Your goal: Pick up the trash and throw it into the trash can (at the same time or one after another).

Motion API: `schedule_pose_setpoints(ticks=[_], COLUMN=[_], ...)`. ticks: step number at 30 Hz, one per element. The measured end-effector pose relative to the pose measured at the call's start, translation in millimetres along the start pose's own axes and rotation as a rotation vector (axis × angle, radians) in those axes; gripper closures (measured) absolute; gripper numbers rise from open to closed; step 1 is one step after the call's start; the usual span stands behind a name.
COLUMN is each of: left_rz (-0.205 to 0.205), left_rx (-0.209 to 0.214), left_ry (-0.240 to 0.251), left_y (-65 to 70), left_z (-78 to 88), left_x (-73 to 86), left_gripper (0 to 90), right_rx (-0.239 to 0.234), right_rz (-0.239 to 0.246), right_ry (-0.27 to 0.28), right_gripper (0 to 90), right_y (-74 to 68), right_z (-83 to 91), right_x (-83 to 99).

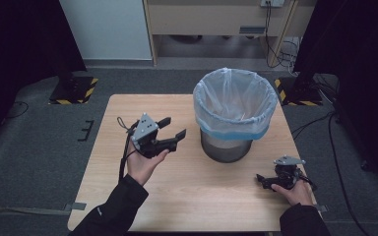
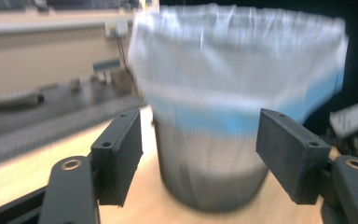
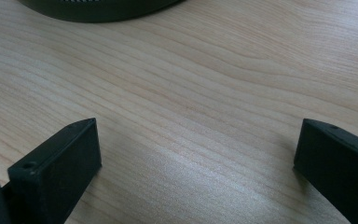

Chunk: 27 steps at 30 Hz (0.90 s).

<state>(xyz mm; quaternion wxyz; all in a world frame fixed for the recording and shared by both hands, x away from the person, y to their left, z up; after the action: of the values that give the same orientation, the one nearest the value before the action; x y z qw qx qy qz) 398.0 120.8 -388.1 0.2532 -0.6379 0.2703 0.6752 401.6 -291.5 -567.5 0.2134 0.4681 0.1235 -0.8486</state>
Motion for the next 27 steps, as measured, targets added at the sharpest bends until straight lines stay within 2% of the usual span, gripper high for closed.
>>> schedule_pose_setpoints(ticks=[3,4,5,6,8,9,13,15,16,17,18,20,21,22,23,24,26,27], left_rz=[0.000,-0.002,0.004,0.004,0.017,0.028,0.045,0.058,0.058,0.040,0.040,0.035,0.050,0.050,0.053,0.051,0.036,0.036], left_rx=[0.003,0.007,0.011,0.011,0.011,0.007,-0.009,-0.025,-0.025,-0.050,-0.050,-0.096,-0.142,-0.142,-0.175,-0.188,-0.202,-0.202], left_ry=[-0.066,-0.096,-0.111,-0.111,-0.150,-0.188,-0.281,-0.351,-0.351,-0.415,-0.415,-0.454,-0.488,-0.488,-0.520,-0.531,-0.548,-0.548], left_y=[1.2,1.7,2.0,2.0,1.2,-0.7,-8.7,-16.5,-16.5,-28.2,-28.2,-42.0,-54.8,-54.8,-64.4,-68.2,-76.5,-76.5], left_z=[10.2,15.5,18.3,18.3,25.6,32.1,48.3,55.5,55.5,62.3,62.3,70.8,80.4,80.4,89.1,92.4,97.7,97.7], left_x=[22.5,34.6,41.5,41.5,57.9,71.9,104.3,117.7,117.7,127.5,127.5,135.3,142.7,142.7,148.1,149.9,151.8,151.8], left_gripper=[28.4,28.0,27.4,26.7,25.7,24.5,22.1,20.1,18.0,17.3,17.2,16.0,15.7,15.6,15.5,15.3,13.7,13.4], right_rx=[0.000,0.000,0.000,0.000,0.000,0.000,0.000,0.000,0.000,0.001,0.001,0.001,0.001,0.001,0.001,0.001,0.001,0.001], right_rz=[0.000,0.000,0.000,0.000,0.000,0.000,0.000,0.000,0.000,0.000,0.000,0.001,0.001,0.001,0.001,0.001,0.001,0.001], right_ry=[0.000,0.000,0.000,0.000,0.000,0.000,0.000,0.000,0.000,0.000,0.000,0.000,0.000,0.000,0.000,0.000,0.000,0.000], right_gripper=[0.7,0.7,0.7,0.7,0.7,0.7,0.7,0.7,0.7,0.7,0.7,0.7,0.7,0.7,0.7,0.7,0.7,0.7], right_y=[0.0,0.0,0.0,0.0,0.0,0.0,0.0,0.0,0.0,0.0,0.0,-0.1,-0.1,-0.1,-0.1,-0.1,-0.2,-0.2], right_z=[0.0,0.0,0.0,0.0,0.0,0.0,0.0,0.0,0.0,0.0,0.0,0.0,0.1,0.1,0.1,0.1,0.1,0.1], right_x=[0.0,0.0,0.0,0.0,0.0,0.0,0.0,0.0,0.0,0.0,0.0,0.0,0.0,0.0,0.0,0.0,0.1,0.1])
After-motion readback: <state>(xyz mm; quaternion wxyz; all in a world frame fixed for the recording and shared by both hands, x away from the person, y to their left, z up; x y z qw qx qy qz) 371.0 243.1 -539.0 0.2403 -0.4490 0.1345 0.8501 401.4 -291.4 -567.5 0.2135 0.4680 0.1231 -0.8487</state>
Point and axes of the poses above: each handheld gripper's, and its own axes: z roughly backward along the jaws, x roughly out of its underside, y roughly to its right, the point moved 4 cm from there along -z, roughly forward along the jaws, and after that the axes turned 13 degrees about y, right-handed, at the moved point
